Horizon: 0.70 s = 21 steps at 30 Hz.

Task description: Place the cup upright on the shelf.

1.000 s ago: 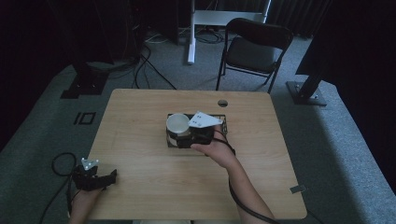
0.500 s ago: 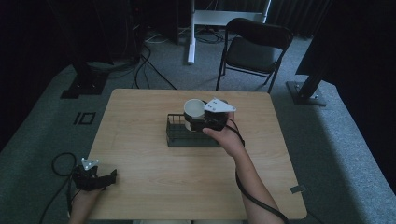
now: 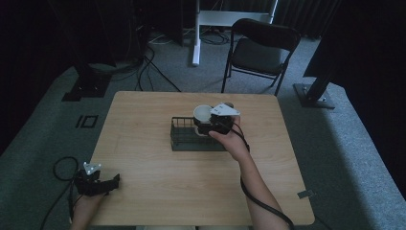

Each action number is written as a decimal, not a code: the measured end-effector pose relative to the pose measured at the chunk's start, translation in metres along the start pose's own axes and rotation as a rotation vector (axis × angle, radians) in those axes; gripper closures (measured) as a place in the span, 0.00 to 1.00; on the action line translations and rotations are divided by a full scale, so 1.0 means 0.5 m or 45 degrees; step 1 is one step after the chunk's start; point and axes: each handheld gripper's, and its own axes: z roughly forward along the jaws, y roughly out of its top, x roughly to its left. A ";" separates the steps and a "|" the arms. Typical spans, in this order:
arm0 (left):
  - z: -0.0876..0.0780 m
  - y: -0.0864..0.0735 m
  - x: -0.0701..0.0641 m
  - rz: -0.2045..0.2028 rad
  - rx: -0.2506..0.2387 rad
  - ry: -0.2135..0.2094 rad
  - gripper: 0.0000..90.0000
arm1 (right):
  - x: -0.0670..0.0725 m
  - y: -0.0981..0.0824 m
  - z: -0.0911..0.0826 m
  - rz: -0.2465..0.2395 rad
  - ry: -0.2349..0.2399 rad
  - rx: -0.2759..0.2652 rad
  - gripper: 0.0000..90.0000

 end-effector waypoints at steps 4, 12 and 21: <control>0.000 0.000 0.000 0.000 0.000 0.000 0.01 | 0.005 -0.014 0.013 -0.008 -0.001 0.020 0.22; 0.000 0.000 0.000 0.000 0.001 0.000 0.01 | 0.009 -0.033 0.031 -0.010 -0.002 0.057 0.22; 0.000 0.000 0.000 0.000 0.000 0.000 0.01 | 0.010 -0.052 0.037 0.012 0.003 0.060 0.22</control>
